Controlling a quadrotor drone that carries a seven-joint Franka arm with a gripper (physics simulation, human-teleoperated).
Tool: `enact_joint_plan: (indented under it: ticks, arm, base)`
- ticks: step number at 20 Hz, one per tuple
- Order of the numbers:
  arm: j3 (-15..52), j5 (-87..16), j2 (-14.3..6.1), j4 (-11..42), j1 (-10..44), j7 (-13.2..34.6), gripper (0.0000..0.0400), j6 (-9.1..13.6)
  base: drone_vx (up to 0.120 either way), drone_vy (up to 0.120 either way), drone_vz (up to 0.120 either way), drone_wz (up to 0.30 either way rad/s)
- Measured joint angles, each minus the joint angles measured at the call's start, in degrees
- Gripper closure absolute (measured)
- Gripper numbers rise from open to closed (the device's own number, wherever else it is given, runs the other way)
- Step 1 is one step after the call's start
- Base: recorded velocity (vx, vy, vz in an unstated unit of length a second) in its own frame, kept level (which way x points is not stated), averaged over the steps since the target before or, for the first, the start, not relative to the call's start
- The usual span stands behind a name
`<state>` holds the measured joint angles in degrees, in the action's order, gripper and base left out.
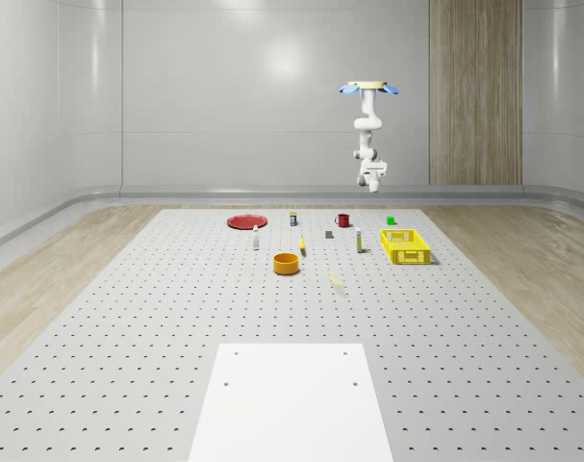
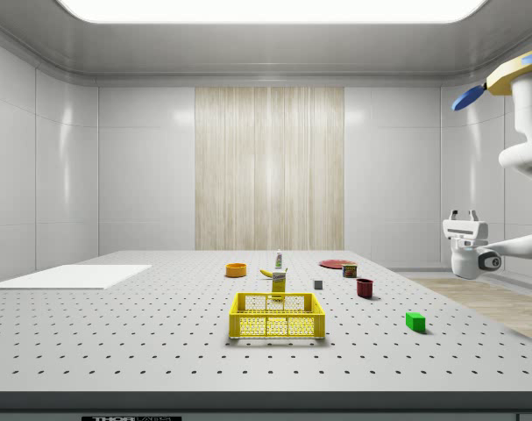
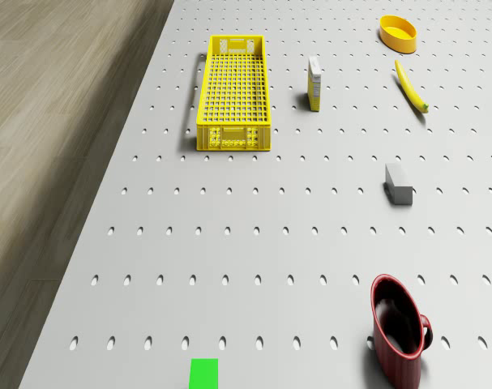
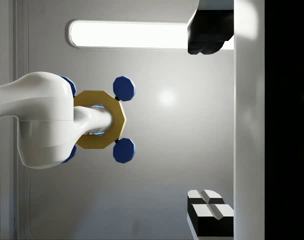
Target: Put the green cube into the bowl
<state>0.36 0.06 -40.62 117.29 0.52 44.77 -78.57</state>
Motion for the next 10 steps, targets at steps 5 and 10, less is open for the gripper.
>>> enact_joint_plan:
  ticks: [5,10]
  arm:
    - [0.13,-0.16,-0.15,0.14,0.05,0.01,0.0,-0.21]
    - [0.41,-0.54,-0.3,0.29,0.15,0.06,0.0,-0.43]
  base:
    - [0.12,0.12,0.0,0.0]
    - [0.112,0.12,0.0,0.0]
